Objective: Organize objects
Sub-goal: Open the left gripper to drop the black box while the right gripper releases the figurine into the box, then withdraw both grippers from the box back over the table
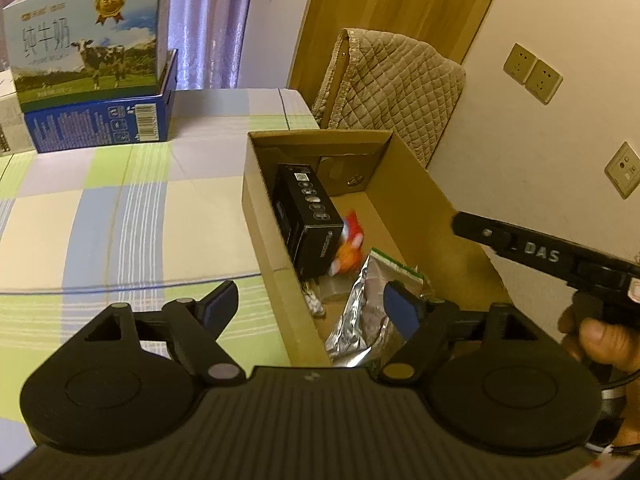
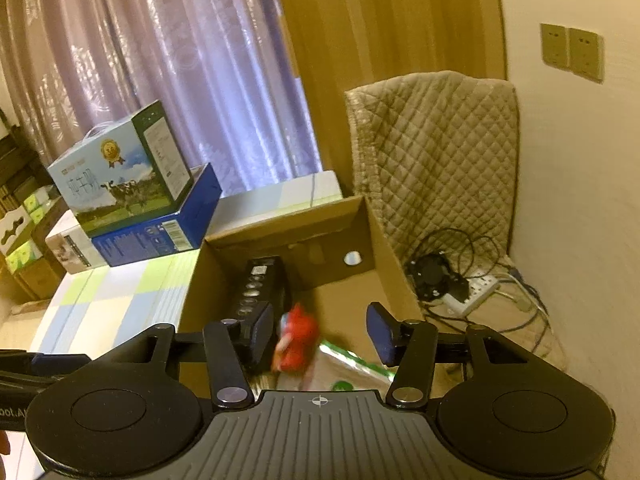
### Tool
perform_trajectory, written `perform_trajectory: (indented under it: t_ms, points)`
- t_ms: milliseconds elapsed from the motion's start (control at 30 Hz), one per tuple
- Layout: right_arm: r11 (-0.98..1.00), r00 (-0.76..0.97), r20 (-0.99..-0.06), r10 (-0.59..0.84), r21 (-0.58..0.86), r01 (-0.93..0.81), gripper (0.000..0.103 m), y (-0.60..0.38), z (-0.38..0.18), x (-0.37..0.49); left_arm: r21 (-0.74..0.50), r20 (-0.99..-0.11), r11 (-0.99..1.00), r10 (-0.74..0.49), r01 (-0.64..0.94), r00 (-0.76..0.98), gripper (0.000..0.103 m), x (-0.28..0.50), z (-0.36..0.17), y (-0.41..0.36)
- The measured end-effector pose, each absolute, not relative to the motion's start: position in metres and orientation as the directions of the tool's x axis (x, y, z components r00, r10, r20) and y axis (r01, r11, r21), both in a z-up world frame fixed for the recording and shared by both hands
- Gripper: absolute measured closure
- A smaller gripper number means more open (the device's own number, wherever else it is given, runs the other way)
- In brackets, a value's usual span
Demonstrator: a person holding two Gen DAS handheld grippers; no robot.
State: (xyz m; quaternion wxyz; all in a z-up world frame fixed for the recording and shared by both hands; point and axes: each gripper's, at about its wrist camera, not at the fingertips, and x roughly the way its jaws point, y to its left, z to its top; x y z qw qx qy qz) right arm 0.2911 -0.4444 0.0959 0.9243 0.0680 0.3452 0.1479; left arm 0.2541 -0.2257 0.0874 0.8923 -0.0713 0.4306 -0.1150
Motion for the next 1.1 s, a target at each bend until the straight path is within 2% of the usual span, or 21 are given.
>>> perform_trajectory:
  t_ms: [333, 700, 833, 933, 1100]
  points:
    - [0.947, 0.698, -0.642, 0.317, 0.246, -0.204, 0.052, -0.463, 0.110, 0.218, -0.220, -0.721, 0.966, -0.253, 0.132, 0.645, 0.002, 0.183, 0.098, -0.217]
    - [0.949, 0.680, -0.662, 0.315, 0.211, -0.235, 0.047, -0.465, 0.129, 0.119, -0.229, -0.696, 0.969, -0.227, 0.088, 0.681, 0.001, 0.094, 0.106, -0.208]
    - [0.955, 0.682, -0.669, 0.296, 0.181, -0.237, 0.039, -0.463, 0.129, 0.090, -0.223, -0.708, 0.971, -0.222, 0.086, 0.671, 0.001, 0.070, 0.106, -0.210]
    - [0.958, 0.686, -0.670, 0.283, 0.169, -0.231, 0.025, -0.463, 0.127, 0.074, -0.225, -0.717, 0.971, -0.223, 0.083, 0.661, 0.001, 0.056, 0.104, -0.209]
    - [0.963, 0.682, -0.680, 0.268, 0.168, -0.212, 0.019, -0.467, 0.122, 0.054, -0.219, -0.726, 0.973, -0.208, 0.066, 0.656, 0.001, 0.037, 0.101, -0.204]
